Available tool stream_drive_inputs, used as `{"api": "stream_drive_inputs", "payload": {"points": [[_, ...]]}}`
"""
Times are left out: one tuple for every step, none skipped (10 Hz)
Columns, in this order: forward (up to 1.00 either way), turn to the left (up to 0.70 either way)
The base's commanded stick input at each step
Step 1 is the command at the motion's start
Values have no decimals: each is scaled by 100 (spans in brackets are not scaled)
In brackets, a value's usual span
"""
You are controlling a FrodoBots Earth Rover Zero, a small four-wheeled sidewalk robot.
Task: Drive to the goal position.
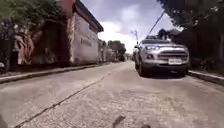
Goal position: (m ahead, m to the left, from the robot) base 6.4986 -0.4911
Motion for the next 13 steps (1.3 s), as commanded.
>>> {"api": "stream_drive_inputs", "payload": {"points": [[85,1],[85,1],[85,1],[85,1],[85,1],[85,1],[85,1],[85,1],[85,1],[85,1],[85,1],[85,1],[85,1]]}}
